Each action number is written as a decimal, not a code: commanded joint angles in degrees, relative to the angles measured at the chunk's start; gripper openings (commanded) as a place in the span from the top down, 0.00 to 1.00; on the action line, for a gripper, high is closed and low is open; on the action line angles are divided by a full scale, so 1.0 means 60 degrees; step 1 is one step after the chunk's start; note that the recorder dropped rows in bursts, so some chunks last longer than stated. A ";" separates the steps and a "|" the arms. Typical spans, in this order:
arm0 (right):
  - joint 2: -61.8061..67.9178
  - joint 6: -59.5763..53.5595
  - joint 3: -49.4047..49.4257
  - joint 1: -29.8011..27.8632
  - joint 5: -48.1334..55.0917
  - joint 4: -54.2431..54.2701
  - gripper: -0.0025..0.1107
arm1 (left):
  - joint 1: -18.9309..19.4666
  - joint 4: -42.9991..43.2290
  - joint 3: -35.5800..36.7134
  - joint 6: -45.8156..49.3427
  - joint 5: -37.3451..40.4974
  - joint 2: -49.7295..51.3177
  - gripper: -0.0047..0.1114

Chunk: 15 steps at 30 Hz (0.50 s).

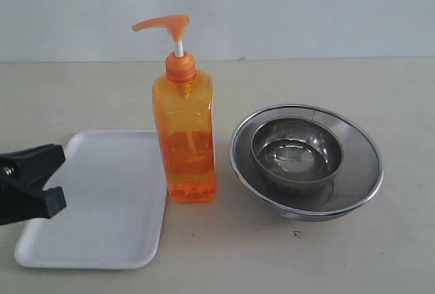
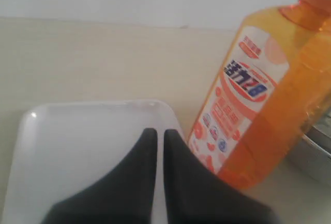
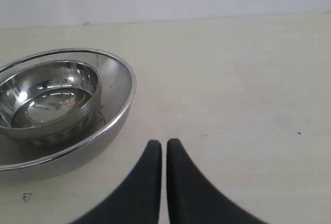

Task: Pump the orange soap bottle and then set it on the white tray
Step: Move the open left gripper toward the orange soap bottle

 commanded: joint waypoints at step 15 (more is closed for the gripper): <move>-0.0040 -0.0037 -0.0002 -0.0066 -0.0049 -0.0027 0.98 | -0.2458 -0.0381 0.0166 -0.0785 -0.4399 0.4283 0.92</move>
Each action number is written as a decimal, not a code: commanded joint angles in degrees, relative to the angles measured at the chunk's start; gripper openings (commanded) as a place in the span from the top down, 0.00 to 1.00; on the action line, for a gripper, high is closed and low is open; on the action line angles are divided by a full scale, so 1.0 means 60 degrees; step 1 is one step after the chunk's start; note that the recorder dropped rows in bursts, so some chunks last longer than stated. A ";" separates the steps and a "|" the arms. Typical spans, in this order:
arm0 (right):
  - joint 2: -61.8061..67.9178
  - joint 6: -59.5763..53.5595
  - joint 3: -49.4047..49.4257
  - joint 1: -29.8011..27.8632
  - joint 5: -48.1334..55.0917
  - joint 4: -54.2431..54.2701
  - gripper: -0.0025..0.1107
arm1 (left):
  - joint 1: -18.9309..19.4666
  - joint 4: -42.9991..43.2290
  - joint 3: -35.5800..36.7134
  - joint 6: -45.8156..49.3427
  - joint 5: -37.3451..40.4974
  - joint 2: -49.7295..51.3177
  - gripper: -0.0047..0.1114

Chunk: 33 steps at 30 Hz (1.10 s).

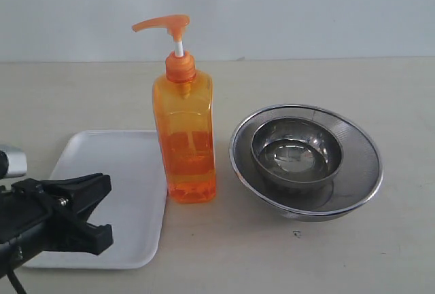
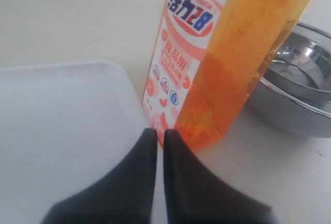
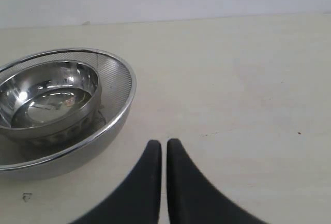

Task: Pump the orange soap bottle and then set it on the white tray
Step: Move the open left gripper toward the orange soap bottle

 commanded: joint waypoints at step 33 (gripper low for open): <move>-0.0040 -0.0037 -0.0002 -0.0066 -0.0049 -0.0027 0.98 | -0.3517 -0.2551 -0.2313 0.1479 -0.3203 0.3316 0.01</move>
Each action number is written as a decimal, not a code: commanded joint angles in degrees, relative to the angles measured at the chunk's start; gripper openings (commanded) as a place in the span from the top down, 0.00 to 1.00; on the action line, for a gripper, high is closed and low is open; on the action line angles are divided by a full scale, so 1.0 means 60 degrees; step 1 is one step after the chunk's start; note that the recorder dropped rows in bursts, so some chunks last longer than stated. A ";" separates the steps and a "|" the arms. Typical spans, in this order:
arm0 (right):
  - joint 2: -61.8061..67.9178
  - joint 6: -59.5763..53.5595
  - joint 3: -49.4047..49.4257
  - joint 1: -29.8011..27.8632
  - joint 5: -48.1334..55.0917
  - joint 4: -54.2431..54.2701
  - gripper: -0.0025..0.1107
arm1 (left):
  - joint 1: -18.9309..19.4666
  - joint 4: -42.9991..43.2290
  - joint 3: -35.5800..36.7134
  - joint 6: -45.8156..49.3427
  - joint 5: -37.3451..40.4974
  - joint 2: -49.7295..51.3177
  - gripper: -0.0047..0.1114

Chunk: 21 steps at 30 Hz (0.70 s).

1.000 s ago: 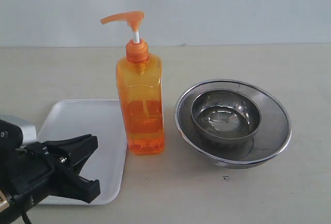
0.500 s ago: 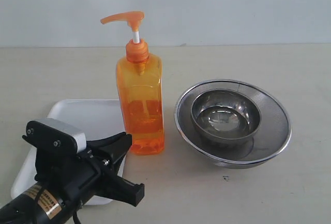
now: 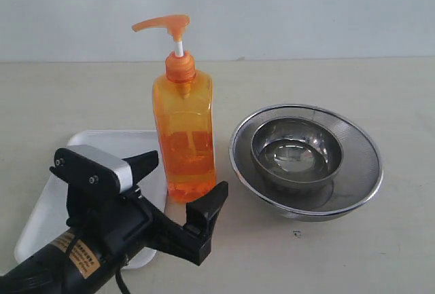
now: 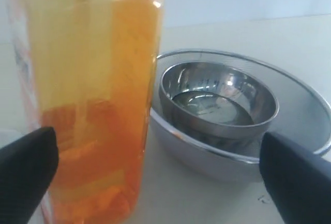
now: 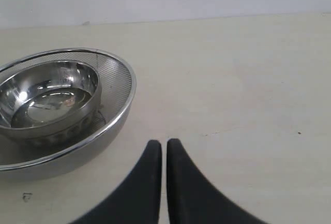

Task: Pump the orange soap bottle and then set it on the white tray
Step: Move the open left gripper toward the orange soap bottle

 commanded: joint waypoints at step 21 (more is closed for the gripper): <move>-0.0040 -0.0037 -0.0002 -0.0066 -0.0049 -0.0027 0.98 | -0.0014 -0.2051 -0.0998 0.0975 -0.0129 0.0042 0.01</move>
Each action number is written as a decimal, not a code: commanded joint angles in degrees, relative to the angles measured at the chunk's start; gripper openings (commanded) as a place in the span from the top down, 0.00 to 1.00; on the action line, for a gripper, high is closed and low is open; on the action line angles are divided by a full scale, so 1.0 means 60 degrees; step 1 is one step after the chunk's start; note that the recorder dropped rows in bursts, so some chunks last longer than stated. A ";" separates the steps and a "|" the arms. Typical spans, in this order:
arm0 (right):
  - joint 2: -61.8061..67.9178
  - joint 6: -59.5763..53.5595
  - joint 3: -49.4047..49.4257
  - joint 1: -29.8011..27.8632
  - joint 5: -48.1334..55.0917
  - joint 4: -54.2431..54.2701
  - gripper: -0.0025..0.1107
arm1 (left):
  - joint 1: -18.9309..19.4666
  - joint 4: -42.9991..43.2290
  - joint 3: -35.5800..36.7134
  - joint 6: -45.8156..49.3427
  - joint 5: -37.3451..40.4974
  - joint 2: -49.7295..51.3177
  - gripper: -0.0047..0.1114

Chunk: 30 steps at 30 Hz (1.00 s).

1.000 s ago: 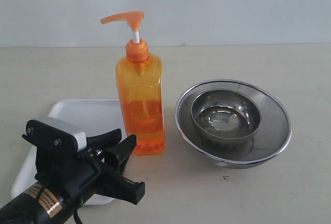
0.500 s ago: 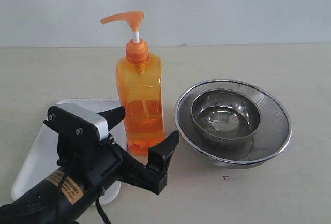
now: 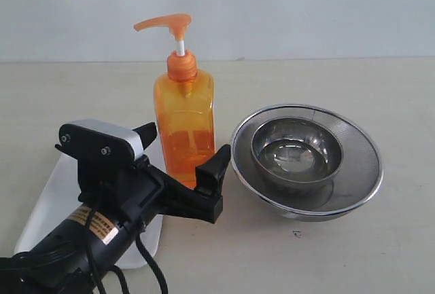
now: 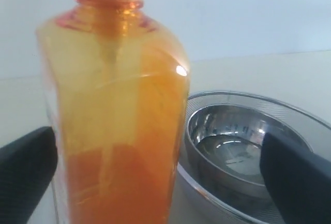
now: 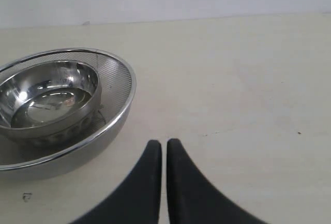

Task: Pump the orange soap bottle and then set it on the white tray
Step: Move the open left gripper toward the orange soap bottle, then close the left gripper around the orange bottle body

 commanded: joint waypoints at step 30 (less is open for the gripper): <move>-0.0040 -0.0037 -0.0002 -0.0066 -0.0049 -0.0027 0.98 | 0.0762 -0.0990 -0.0889 0.0424 0.0755 0.0246 0.01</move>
